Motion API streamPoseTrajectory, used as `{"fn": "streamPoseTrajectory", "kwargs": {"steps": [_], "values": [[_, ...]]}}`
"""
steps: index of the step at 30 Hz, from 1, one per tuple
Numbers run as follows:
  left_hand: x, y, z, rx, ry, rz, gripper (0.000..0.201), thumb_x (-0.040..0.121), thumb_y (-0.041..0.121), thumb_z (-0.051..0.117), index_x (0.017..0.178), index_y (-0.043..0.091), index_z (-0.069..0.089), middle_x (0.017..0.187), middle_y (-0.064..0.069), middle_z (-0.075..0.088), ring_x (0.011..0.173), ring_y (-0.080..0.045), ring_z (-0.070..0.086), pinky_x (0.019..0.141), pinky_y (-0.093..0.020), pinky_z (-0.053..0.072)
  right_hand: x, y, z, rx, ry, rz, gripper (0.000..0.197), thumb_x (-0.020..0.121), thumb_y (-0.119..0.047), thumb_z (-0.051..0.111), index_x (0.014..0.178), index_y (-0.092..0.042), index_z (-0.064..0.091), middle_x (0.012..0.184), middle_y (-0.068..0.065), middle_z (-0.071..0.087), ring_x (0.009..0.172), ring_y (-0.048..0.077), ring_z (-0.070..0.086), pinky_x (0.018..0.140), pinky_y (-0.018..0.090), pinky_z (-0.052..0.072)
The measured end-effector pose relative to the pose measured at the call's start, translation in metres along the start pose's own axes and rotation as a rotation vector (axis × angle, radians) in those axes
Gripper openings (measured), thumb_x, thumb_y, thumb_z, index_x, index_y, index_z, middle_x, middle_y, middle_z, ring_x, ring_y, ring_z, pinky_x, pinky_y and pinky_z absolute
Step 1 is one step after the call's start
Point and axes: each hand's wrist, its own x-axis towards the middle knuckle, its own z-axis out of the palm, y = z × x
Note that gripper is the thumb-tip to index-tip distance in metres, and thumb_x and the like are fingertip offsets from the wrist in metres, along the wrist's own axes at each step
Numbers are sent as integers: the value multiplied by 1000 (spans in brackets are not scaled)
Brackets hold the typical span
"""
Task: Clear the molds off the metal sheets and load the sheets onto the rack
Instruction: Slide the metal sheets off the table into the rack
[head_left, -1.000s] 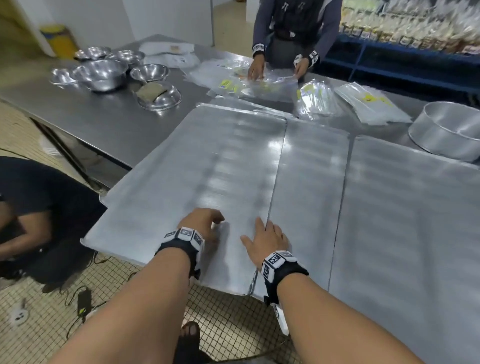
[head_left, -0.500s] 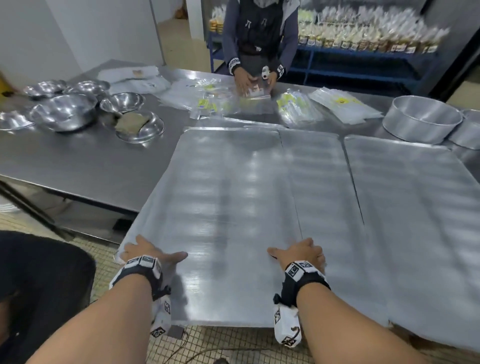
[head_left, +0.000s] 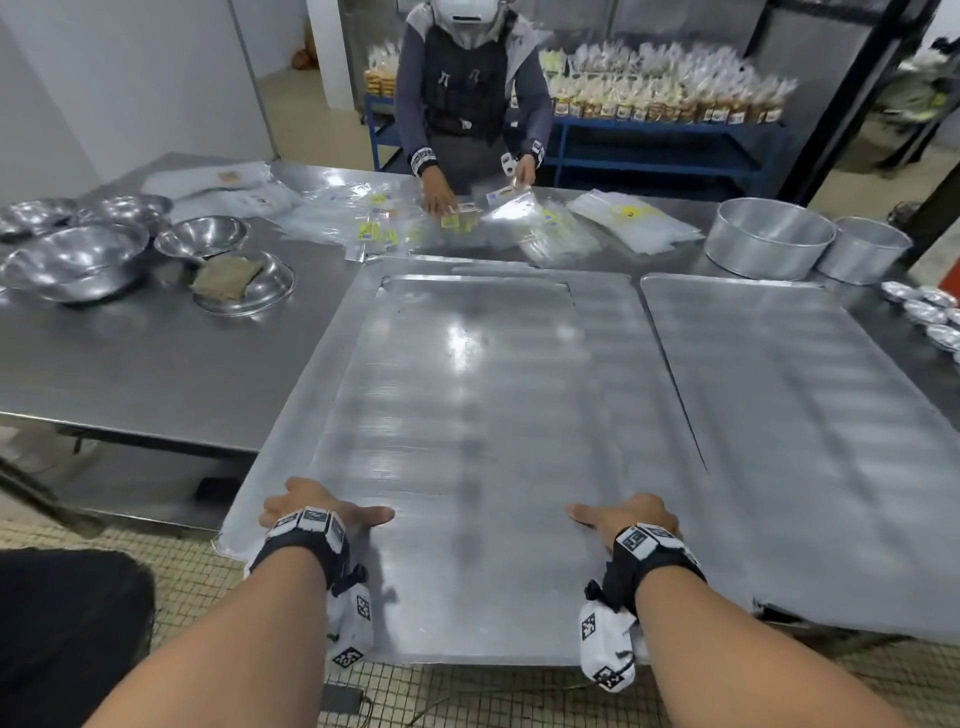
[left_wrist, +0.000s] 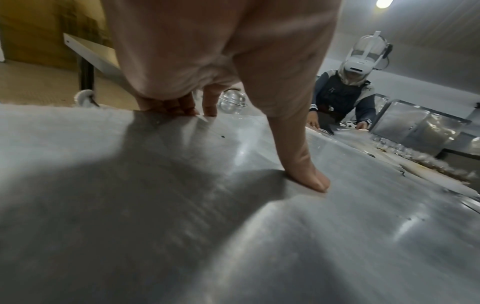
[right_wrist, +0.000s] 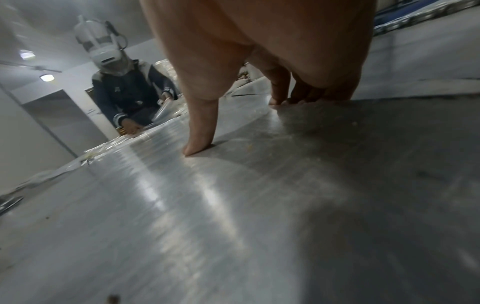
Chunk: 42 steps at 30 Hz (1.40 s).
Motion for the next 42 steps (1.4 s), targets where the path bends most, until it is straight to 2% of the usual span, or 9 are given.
{"fn": "streamPoseTrajectory", "kwargs": {"steps": [5, 12, 19, 21, 24, 29, 33, 38, 42], "values": [[-12, 22, 18, 11, -16, 80, 129, 25, 67, 90, 130, 9, 43, 128, -18, 47, 118, -39, 50, 94, -50, 50, 23, 20, -20, 69, 2, 47, 128, 17, -63, 87, 127, -8, 52, 128, 19, 59, 117, 39, 58, 99, 49, 49], [-26, 63, 49, 61, -32, 131, 129, 22, 73, 86, 128, 10, 48, 126, -18, 49, 118, -38, 49, 94, -50, 50, 54, 37, -56, 96, 51, 65, 109, 30, -56, 89, 122, -9, 54, 127, 20, 57, 118, 40, 56, 100, 49, 49], [-39, 98, 67, 102, -14, 109, 123, 37, 72, 86, 133, 10, 41, 130, -18, 43, 124, -35, 43, 99, -47, 44, 88, 39, -75, 92, 69, 35, 107, 28, -60, 85, 117, -9, 57, 123, 19, 60, 115, 39, 57, 99, 47, 49], [-41, 105, 72, 109, -23, 100, 122, 39, 71, 86, 135, 10, 40, 132, -17, 42, 126, -34, 41, 99, -46, 43, 96, 39, -78, 80, 73, 27, 105, 25, -64, 84, 112, -11, 60, 121, 18, 62, 113, 39, 59, 99, 47, 49], [-43, 113, 78, 92, -33, 74, 121, 40, 68, 88, 135, 10, 39, 134, -17, 39, 127, -34, 40, 101, -47, 42, 103, 38, -82, 50, 64, 4, 89, 24, -66, 84, 93, -16, 60, 116, 17, 66, 107, 37, 62, 96, 45, 52], [-42, 119, 77, 58, -46, -20, 128, 32, 63, 92, 134, 11, 34, 131, -18, 36, 124, -37, 43, 99, -49, 46, 108, 43, -83, 37, 48, -36, 92, 42, -62, 90, 113, -9, 63, 116, 16, 68, 109, 36, 63, 88, 38, 53], [-39, 117, 73, 39, -48, -43, 128, 32, 59, 94, 131, 7, 34, 130, -18, 39, 122, -38, 46, 99, -48, 46, 106, 45, -78, 68, 78, -95, 105, 30, -72, 84, 113, -10, 66, 114, 13, 69, 108, 34, 64, 91, 40, 54], [-37, 110, 71, 129, -38, -48, 127, 36, 66, 90, 132, 6, 33, 129, -17, 40, 124, -33, 45, 101, -42, 43, 103, 43, -72, 104, 61, -90, 111, 46, -58, 92, 136, -6, 54, 136, 16, 57, 126, 36, 53, 101, 41, 48], [-38, 112, 72, 142, -22, -20, 123, 40, 65, 89, 132, 5, 34, 129, -16, 39, 125, -33, 41, 99, -43, 42, 104, 42, -71, 107, 58, -67, 114, 43, -62, 91, 137, -8, 53, 138, 16, 55, 128, 37, 51, 105, 45, 45]]}}
